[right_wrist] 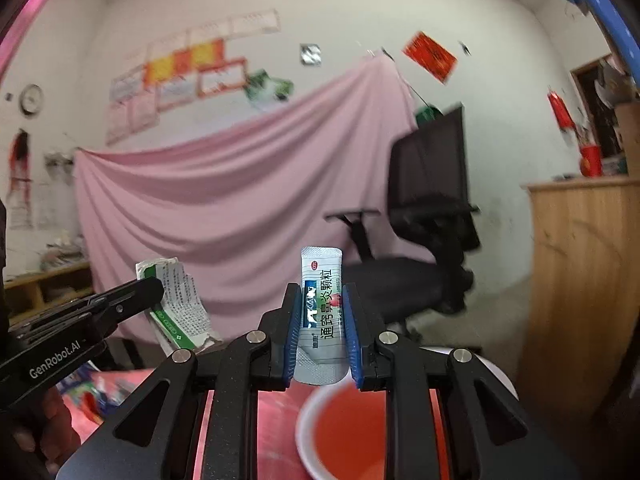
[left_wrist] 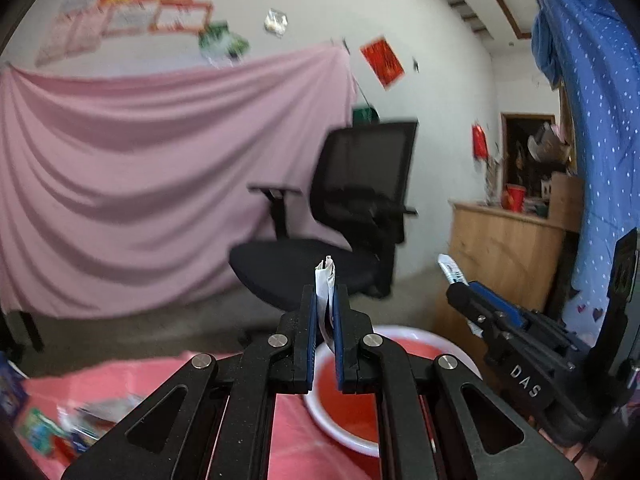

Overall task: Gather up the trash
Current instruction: 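Carry the sachet over the pink bucket and open the right gripper, then move the right tool back toward the table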

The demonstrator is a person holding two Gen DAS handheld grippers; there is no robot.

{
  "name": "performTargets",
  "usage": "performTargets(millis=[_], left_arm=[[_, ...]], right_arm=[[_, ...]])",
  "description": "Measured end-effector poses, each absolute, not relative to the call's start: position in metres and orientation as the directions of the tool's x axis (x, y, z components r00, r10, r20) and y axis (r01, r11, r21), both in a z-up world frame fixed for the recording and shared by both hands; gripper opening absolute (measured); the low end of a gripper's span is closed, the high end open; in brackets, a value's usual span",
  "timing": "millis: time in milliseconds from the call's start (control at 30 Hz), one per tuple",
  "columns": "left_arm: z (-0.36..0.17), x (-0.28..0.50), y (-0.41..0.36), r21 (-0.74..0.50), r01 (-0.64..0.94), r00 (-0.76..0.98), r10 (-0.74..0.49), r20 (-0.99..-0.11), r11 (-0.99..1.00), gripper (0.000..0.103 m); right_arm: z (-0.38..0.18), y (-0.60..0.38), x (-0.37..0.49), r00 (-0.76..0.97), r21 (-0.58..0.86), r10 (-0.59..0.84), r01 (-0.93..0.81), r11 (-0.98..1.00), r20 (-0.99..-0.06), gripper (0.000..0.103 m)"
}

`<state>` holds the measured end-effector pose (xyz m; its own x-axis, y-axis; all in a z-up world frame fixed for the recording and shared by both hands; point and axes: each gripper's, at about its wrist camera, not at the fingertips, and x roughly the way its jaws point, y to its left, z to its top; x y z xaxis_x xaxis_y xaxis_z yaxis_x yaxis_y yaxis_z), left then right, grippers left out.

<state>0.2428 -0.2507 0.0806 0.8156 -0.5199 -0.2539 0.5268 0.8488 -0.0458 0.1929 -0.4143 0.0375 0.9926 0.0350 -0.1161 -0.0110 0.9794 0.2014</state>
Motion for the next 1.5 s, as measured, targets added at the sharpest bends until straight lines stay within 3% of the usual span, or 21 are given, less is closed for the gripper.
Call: performTargets(millis=[300,567,800,900,1100,1200,1333,1467,1500], left_arm=[[0.060,0.295,-0.292,-0.162,0.530,0.702,-0.538,-0.466,0.832,0.006],[0.039,0.317,-0.314,-0.182,0.517,0.655,-0.523,-0.545,0.837,0.006],[0.029,0.329,-0.315,-0.194,0.492,0.638,-0.504,-0.582,0.848,0.015],[0.027,0.329,-0.311,-0.195,0.481,0.644,-0.495,-0.583,0.855,0.026],[0.028,0.322,-0.293,-0.182,0.448,0.678,-0.465,-0.569,0.875,0.029],[0.031,0.315,-0.277,-0.183,0.423,0.708,-0.450,-0.545,0.887,0.037],[0.040,0.301,-0.251,-0.179,0.386,0.759,-0.422,-0.495,0.905,0.040],[0.053,0.283,-0.226,-0.162,0.344,0.820,-0.380,-0.429,0.925,0.056],[0.056,0.277,-0.218,-0.158,0.332,0.836,-0.367,-0.408,0.930,0.058]], right_arm=[[0.003,-0.444,0.222,0.955,0.261,0.026,0.055,0.964,-0.296,0.019],[-0.013,-0.458,0.235,0.926,0.311,0.021,0.106,0.944,-0.377,0.020],[-0.018,-0.464,0.239,0.911,0.331,0.016,0.133,0.934,-0.413,0.020],[-0.018,-0.465,0.239,0.909,0.333,0.013,0.138,0.933,-0.416,0.024],[-0.013,-0.462,0.236,0.917,0.320,0.002,0.138,0.937,-0.400,0.029],[-0.006,-0.460,0.230,0.932,0.319,-0.006,0.129,0.939,-0.361,0.036],[0.006,-0.451,0.221,0.955,0.310,-0.006,0.102,0.945,-0.298,0.048],[0.021,-0.436,0.211,0.976,0.296,0.006,0.060,0.953,-0.219,0.056],[0.023,-0.433,0.209,0.979,0.295,0.010,0.052,0.954,-0.204,0.063]])
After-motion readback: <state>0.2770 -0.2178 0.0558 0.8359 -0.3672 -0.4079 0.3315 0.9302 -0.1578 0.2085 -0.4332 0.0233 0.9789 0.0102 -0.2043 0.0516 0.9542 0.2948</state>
